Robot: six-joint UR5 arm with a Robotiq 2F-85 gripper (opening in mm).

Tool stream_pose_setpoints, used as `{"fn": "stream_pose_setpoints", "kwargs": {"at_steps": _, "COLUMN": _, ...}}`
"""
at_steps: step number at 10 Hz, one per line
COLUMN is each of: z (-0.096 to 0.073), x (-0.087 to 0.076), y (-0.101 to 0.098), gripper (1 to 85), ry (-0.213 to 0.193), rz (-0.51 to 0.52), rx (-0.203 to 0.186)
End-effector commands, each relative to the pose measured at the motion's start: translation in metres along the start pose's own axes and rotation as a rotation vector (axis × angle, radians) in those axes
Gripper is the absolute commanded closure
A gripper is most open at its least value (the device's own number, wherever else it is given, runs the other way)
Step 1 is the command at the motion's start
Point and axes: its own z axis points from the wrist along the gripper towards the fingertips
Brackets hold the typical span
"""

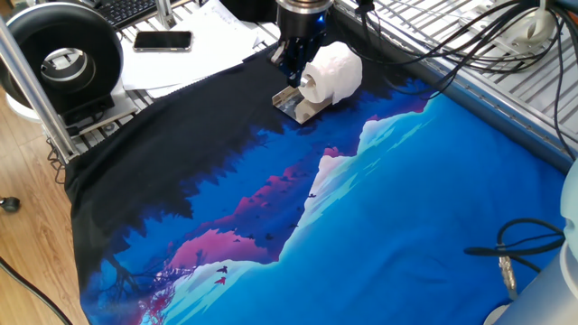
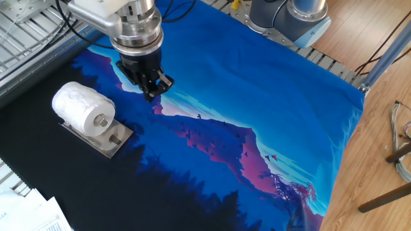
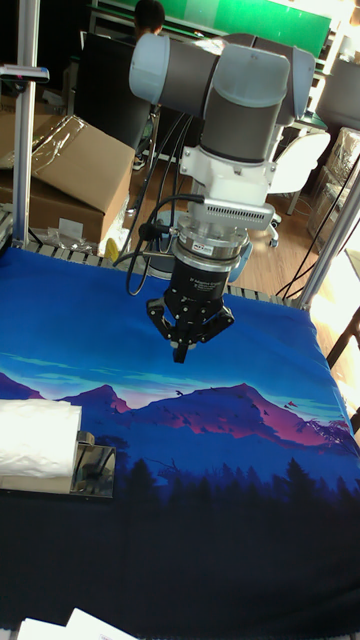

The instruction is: Take the roll of paper down from the shelf

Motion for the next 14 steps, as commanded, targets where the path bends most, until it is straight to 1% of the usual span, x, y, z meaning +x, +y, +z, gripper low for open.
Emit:
{"fn": "stream_pose_setpoints", "kwargs": {"at_steps": 1, "z": 0.0, "x": -0.001, "y": 0.002, "gripper": 83.3, "ry": -0.009, "rz": -0.006, "rx": -0.013}}
{"fn": "stream_pose_setpoints", "kwargs": {"at_steps": 2, "z": 0.0, "x": -0.001, "y": 0.001, "gripper": 83.3, "ry": -0.01, "rz": -0.018, "rx": -0.008}}
{"fn": "stream_pose_setpoints", "kwargs": {"at_steps": 3, "z": 0.0, "x": 0.0, "y": -0.004, "gripper": 83.3, "ry": -0.007, "rz": -0.049, "rx": 0.01}}
{"fn": "stream_pose_setpoints", "kwargs": {"at_steps": 4, "z": -0.001, "x": 0.002, "y": -0.015, "gripper": 82.7, "ry": 0.0, "rz": -0.114, "rx": 0.048}}
{"fn": "stream_pose_setpoints", "kwargs": {"at_steps": 5, "z": -0.002, "x": 0.003, "y": -0.026, "gripper": 80.7, "ry": 0.0, "rz": -0.214, "rx": 0.089}}
{"fn": "stream_pose_setpoints", "kwargs": {"at_steps": 6, "z": -0.001, "x": -0.005, "y": -0.043, "gripper": 77.7, "ry": -0.044, "rz": -0.404, "rx": 0.144}}
{"fn": "stream_pose_setpoints", "kwargs": {"at_steps": 7, "z": -0.001, "x": -0.015, "y": -0.055, "gripper": 76.0, "ry": -0.091, "rz": -0.557, "rx": 0.19}}
{"fn": "stream_pose_setpoints", "kwargs": {"at_steps": 8, "z": 0.0, "x": -0.007, "y": -0.062, "gripper": 69.0, "ry": -0.07, "rz": -0.683, "rx": 0.196}}
{"fn": "stream_pose_setpoints", "kwargs": {"at_steps": 9, "z": -0.002, "x": -0.004, "y": -0.074, "gripper": 63.0, "ry": -0.044, "rz": -0.802, "rx": 0.219}}
{"fn": "stream_pose_setpoints", "kwargs": {"at_steps": 10, "z": -0.004, "x": 0.0, "y": -0.083, "gripper": 56.0, "ry": -0.014, "rz": -0.902, "rx": 0.22}}
{"fn": "stream_pose_setpoints", "kwargs": {"at_steps": 11, "z": -0.004, "x": 0.002, "y": -0.085, "gripper": 51.7, "ry": -0.008, "rz": -0.946, "rx": 0.213}}
{"fn": "stream_pose_setpoints", "kwargs": {"at_steps": 12, "z": -0.004, "x": 0.002, "y": -0.088, "gripper": 48.7, "ry": -0.004, "rz": -0.972, "rx": 0.216}}
{"fn": "stream_pose_setpoints", "kwargs": {"at_steps": 14, "z": -0.003, "x": 0.002, "y": -0.089, "gripper": 45.7, "ry": 0.002, "rz": -1.015, "rx": 0.219}}
